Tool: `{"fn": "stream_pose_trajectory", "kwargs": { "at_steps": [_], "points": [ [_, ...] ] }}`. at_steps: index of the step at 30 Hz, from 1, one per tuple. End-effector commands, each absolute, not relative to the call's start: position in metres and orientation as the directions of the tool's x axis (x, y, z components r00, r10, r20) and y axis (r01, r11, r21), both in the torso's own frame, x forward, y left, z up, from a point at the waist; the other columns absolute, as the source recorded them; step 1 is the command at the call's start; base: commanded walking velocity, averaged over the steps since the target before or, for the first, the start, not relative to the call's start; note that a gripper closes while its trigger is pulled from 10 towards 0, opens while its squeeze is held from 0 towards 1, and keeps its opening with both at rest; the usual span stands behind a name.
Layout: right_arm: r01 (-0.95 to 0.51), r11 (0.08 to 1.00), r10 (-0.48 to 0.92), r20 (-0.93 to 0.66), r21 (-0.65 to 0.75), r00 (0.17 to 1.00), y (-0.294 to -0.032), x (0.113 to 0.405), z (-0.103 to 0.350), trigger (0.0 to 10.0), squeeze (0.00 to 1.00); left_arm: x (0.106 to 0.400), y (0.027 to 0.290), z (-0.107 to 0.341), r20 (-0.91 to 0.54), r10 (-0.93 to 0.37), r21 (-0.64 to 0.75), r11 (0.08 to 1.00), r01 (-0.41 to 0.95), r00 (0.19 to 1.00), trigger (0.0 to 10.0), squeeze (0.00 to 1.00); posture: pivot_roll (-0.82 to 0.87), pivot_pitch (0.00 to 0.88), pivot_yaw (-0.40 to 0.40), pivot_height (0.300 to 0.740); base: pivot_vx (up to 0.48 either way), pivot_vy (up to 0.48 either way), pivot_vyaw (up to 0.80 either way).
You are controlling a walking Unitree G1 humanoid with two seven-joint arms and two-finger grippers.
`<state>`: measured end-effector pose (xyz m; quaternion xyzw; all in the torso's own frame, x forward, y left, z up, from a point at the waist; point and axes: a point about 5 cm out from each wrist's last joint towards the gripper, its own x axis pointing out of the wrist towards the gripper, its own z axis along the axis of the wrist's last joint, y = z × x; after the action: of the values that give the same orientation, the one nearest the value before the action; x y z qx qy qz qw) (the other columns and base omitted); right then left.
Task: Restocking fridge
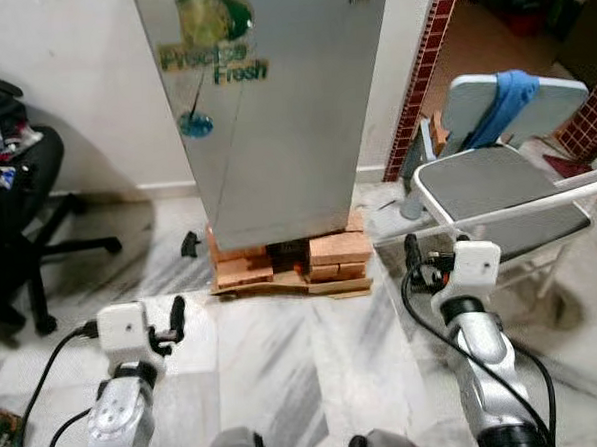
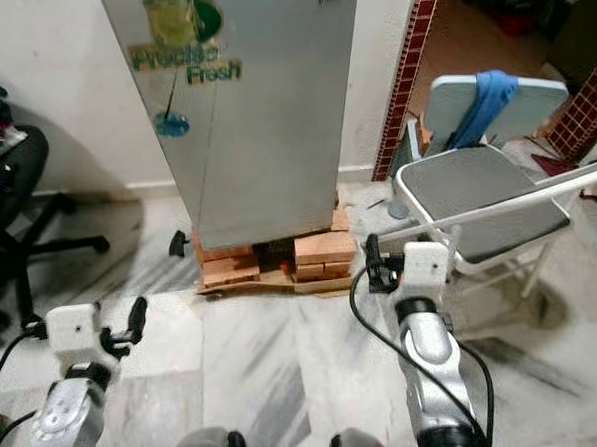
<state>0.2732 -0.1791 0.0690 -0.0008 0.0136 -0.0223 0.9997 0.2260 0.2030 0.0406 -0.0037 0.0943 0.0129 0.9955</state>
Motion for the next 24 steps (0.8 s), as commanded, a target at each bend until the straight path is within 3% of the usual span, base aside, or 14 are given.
{"fn": "stream_pose_trajectory", "kwargs": {
  "at_steps": [1,9,20,21,22,23,24],
  "points": [
    [0.053,0.999,-0.053,-0.02,0.002,0.998,-0.174,0.28,0.07,10.0,1.0,0.232,0.206,0.039,-0.196,0.011,0.031,1.0,-0.005,0.981,10.0,0.0,0.12,0.0,0.047,0.74,0.0,0.0,0.0],
    [0.004,1.0,-0.004,0.009,-0.012,1.0,-0.165,0.294,0.074,10.0,1.0,0.249,0.21,0.044,-0.162,0.036,0.042,0.999,-0.03,0.986,10.0,0.0,0.12,0.0,0.028,0.74,0.0,0.0,0.0],
    [-0.082,0.993,0.083,0.012,-0.082,0.996,-0.156,0.297,0.073,10.0,1.0,0.246,0.215,0.044,-0.135,0.08,0.052,0.996,-0.073,0.988,10.0,0.0,0.15,0.0,-0.028,0.74,0.0,0.082,0.0],
    [-0.089,0.992,0.09,0.008,-0.084,0.996,-0.156,0.297,0.073,10.0,0.94,0.245,0.214,0.045,-0.133,0.078,0.055,0.996,-0.071,0.988,10.0,0.0,0.16,0.0,-0.041,0.74,0.0,0.48,0.0],
    [-0.093,0.992,0.094,0.005,-0.083,0.996,-0.156,0.296,0.073,10.0,0.58,0.243,0.214,0.044,-0.134,0.078,0.056,0.996,-0.071,0.988,10.0,0.0,0.16,0.0,-0.041,0.74,0.0,0.48,0.0],
    [-0.096,0.992,0.097,0.002,-0.081,0.995,-0.156,0.296,0.073,10.0,0.0,0.242,0.215,0.044,-0.139,0.08,0.062,0.996,-0.072,0.987,10.0,0.0,0.16,0.0,-0.049,0.74,0.0,0.48,0.0],
    [-0.1,0.991,0.1,-0.002,-0.084,0.995,-0.156,0.295,0.072,10.0,0.0,0.24,0.215,0.042,-0.148,0.08,0.065,0.995,-0.071,0.986,10.0,0.0,0.16,0.001,-0.052,0.74,0.0,0.48,0.0]
  ]
}}
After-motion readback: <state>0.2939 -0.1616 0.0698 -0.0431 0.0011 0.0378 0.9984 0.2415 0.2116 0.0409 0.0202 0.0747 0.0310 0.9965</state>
